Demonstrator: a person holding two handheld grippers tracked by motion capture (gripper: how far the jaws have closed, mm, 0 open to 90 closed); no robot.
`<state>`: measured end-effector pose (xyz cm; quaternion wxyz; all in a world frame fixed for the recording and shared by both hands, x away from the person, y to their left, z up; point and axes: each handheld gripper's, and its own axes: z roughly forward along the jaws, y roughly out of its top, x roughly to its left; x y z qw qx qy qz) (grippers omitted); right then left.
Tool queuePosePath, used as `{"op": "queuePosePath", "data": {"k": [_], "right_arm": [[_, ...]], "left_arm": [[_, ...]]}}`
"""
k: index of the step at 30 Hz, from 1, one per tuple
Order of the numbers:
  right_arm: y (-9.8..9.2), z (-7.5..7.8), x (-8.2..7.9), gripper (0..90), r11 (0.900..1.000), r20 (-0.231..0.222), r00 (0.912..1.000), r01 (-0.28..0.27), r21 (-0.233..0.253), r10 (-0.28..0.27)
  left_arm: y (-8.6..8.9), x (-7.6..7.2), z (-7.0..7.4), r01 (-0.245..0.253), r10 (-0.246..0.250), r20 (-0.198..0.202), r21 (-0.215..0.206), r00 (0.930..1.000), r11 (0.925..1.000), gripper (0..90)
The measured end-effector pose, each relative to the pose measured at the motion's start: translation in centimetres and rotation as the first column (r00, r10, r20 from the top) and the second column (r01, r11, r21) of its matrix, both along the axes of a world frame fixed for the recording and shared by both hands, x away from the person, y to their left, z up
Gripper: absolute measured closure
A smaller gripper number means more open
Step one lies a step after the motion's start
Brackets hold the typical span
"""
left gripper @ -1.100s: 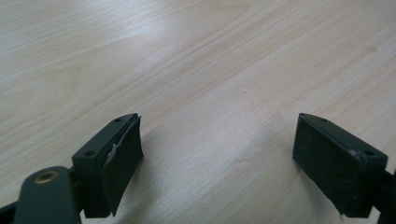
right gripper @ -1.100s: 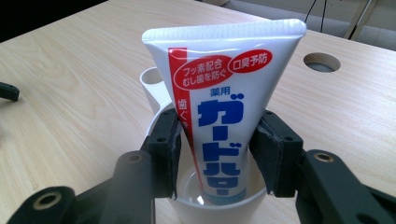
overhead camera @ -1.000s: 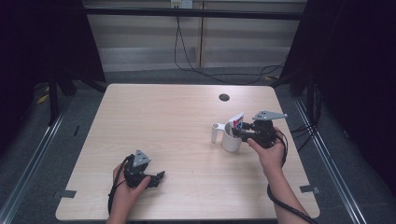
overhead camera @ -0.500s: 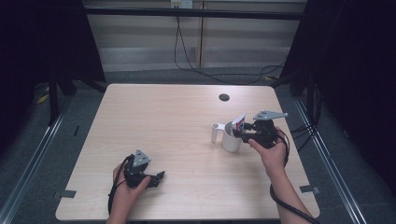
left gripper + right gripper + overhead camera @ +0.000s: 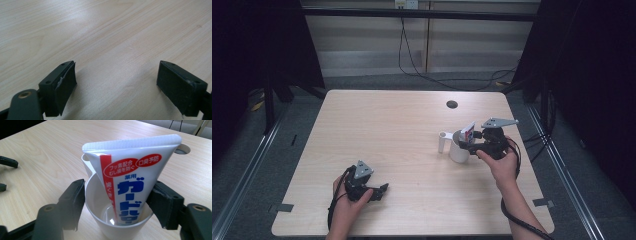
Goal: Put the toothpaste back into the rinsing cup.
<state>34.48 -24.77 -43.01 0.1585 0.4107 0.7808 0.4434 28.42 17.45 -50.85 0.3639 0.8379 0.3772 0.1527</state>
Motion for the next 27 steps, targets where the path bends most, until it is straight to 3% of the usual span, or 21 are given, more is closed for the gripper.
{"op": "queuePosePath", "data": {"k": [11,27], "right_arm": [[-0.5,0.4,-0.2,17.8,0.999,0.029,0.999,0.033,-0.003,-0.033],[-1.3,0.5,-0.5,14.8,0.999,0.023,0.9988,0.042,0.021,-0.043]], "left_arm": [[0.0,0.0,0.0,-0.002,0.002,0.0,-0.002,1.0,1.0,15.6],[0.0,0.0,0.0,0.001,-0.001,0.0,0.0,1.0,1.0,15.6]]}}
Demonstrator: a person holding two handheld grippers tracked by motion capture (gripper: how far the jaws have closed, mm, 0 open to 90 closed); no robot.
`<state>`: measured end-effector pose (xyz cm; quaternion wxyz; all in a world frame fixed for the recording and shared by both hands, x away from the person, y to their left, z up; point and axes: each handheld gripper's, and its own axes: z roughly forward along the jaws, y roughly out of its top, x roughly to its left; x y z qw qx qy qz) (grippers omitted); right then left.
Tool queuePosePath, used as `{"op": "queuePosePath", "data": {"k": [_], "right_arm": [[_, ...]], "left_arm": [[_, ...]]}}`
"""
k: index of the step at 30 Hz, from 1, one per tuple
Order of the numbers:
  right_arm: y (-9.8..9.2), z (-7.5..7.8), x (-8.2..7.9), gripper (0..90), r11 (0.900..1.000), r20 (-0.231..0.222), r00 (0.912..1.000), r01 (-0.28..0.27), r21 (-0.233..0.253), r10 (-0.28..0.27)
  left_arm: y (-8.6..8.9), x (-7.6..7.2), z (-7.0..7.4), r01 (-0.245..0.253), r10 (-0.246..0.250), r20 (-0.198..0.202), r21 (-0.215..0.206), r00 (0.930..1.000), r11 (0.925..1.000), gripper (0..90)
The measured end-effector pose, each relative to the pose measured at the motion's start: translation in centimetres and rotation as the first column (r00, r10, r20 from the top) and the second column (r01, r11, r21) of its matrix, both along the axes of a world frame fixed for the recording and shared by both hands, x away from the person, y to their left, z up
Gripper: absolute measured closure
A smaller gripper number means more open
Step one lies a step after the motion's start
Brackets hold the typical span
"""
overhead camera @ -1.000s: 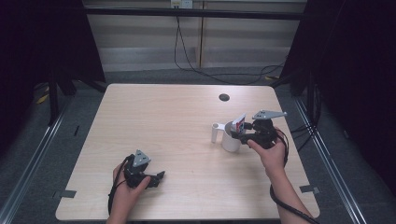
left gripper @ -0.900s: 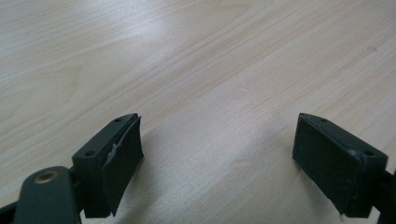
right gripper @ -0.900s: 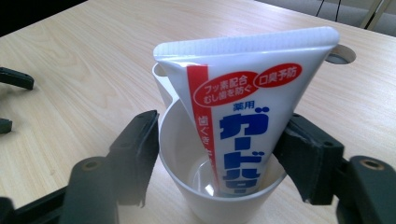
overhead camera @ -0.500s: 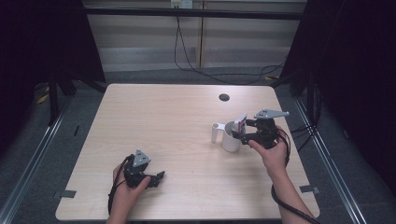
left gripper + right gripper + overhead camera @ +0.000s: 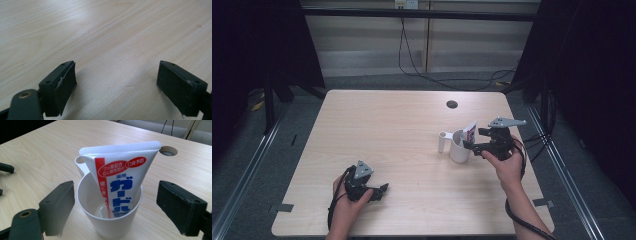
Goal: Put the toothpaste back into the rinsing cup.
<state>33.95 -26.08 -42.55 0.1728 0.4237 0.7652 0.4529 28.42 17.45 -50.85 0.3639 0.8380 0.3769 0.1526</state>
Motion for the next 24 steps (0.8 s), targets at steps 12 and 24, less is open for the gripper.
{"op": "queuePosePath", "data": {"k": [12,24], "right_arm": [[-0.4,-0.1,-0.5,14.7,1.0,0.0,1.0,0.001,0.0,-0.001],[-1.3,-0.3,-1.4,14.0,1.0,0.004,0.9999,-0.013,-0.001,0.013]], "left_arm": [[0.0,0.0,0.0,-0.001,0.001,0.0,-0.002,1.0,1.0,15.6],[0.0,0.0,0.0,0.0,0.0,0.001,-0.001,1.0,1.0,15.7]]}}
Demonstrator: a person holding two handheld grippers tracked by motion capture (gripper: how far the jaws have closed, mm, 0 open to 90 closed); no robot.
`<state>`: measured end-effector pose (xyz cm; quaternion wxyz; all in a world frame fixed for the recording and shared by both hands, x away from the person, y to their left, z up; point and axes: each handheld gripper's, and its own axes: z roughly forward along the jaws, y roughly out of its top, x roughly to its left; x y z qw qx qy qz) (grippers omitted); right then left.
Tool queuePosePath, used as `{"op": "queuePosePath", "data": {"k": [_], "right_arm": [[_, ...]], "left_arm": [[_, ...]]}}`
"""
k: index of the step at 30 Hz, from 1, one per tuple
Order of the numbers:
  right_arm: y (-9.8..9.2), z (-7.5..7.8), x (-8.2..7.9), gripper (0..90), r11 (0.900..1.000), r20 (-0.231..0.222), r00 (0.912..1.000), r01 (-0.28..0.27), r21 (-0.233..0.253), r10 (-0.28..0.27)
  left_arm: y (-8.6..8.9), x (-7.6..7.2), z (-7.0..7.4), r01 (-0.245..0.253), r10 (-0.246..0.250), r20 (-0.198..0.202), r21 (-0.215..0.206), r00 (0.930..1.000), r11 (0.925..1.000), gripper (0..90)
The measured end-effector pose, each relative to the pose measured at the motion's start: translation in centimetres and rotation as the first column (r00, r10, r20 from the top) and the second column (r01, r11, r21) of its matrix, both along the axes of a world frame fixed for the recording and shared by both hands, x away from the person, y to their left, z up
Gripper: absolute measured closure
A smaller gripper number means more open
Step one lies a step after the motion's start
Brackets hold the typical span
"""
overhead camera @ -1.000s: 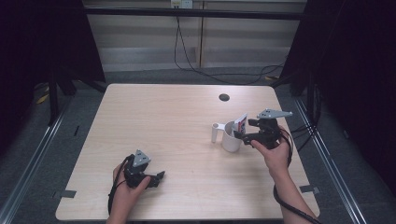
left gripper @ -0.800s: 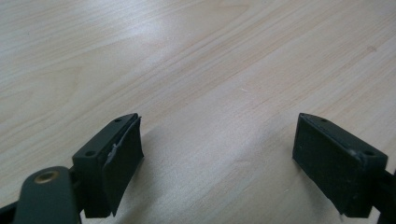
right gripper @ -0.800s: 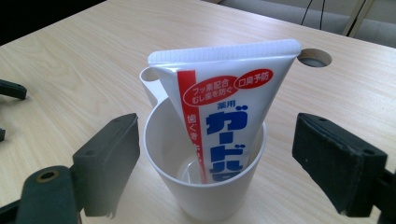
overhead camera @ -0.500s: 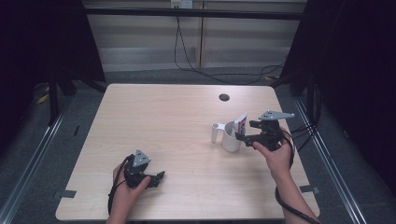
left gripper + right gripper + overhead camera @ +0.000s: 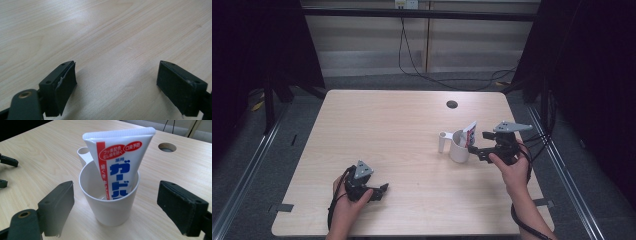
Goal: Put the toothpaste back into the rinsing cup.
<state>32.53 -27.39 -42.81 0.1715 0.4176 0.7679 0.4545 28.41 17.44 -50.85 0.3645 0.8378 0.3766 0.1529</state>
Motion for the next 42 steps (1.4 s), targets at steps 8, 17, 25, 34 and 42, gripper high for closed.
{"op": "queuePosePath", "data": {"k": [8,17,25,34,42], "right_arm": [[-0.8,-0.5,-0.6,14.0,1.0,-0.006,1.0,0.002,0.015,-0.002],[-1.5,-1.1,-1.5,14.0,1.0,-0.007,0.9999,-0.009,0.021,0.009],[-2.0,-1.9,-2.0,14.0,1.0,-0.019,0.9998,-0.006,0.019,0.006],[-2.1,-2.8,-2.5,14.0,1.0,-0.036,0.9992,-0.019,-0.001,0.019],[-1.9,-3.6,-3.0,14.0,0.998,-0.056,0.9972,-0.051,-0.034,0.049]], "left_arm": [[0.0,0.0,0.0,0.0,0.0,0.0,0.001,1.0,1.0,15.7],[0.0,0.0,0.0,0.002,-0.002,0.002,0.007,1.0,1.0,16.0],[0.0,0.0,0.0,0.002,-0.002,0.002,0.006,1.0,1.0,16.0],[0.0,0.0,0.0,0.003,-0.003,0.002,0.006,1.0,1.0,15.9],[0.0,0.0,0.0,0.003,-0.003,0.002,0.006,1.0,1.0,16.0]]}}
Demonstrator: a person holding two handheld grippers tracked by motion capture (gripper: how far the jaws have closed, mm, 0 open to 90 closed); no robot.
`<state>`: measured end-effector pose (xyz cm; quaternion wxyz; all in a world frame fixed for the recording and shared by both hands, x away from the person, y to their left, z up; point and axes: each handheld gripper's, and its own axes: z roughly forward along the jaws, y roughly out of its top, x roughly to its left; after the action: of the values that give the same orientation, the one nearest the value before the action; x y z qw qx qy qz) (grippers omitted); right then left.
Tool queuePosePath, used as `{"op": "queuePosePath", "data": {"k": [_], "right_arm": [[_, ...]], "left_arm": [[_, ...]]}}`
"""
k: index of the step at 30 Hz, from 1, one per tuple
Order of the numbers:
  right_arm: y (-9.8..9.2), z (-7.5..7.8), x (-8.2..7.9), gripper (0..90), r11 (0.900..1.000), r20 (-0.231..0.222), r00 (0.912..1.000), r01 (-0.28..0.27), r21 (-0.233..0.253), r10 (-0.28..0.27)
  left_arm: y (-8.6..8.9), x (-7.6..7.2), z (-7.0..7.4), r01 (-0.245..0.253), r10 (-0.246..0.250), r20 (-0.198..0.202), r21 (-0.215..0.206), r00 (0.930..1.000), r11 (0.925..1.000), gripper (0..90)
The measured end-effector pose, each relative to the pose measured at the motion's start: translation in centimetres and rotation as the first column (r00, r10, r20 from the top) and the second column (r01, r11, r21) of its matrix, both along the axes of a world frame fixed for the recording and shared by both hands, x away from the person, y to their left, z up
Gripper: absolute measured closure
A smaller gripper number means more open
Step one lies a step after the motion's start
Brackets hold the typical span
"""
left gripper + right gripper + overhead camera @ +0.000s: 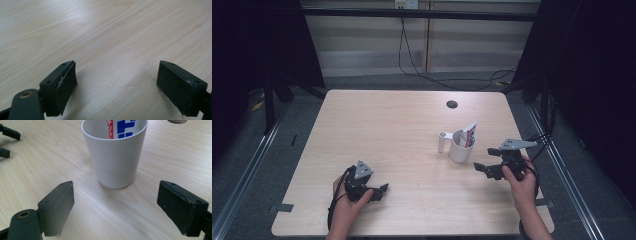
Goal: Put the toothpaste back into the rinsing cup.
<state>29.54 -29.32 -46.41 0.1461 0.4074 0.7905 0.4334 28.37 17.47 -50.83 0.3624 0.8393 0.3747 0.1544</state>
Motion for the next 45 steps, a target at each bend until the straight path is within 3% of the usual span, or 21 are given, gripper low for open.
{"op": "queuePosePath", "data": {"k": [19,33,36,45], "right_arm": [[0.0,-1.1,-1.0,14.0,0.996,-0.041,0.9988,-0.032,-0.084,0.028],[-0.3,-2.6,-1.7,14.0,0.991,-0.097,0.9949,-0.042,-0.128,0.03],[-0.2,-2.9,-1.8,14.0,0.985,-0.104,0.994,-0.052,-0.162,0.035],[0.2,-4.0,-2.2,13.9,0.98,-0.121,0.9919,-0.06,-0.192,0.037]], "left_arm": [[0.0,0.0,0.0,0.0,0.0,0.0,0.0,1.0,1.0,15.9],[0.0,0.0,0.0,0.003,-0.003,0.001,0.003,1.0,1.0,16.0],[0.0,0.0,0.0,0.006,-0.006,-0.001,0.002,1.0,1.0,15.9],[0.0,0.0,0.0,0.005,-0.005,-0.001,0.004,1.0,1.0,15.9]]}}
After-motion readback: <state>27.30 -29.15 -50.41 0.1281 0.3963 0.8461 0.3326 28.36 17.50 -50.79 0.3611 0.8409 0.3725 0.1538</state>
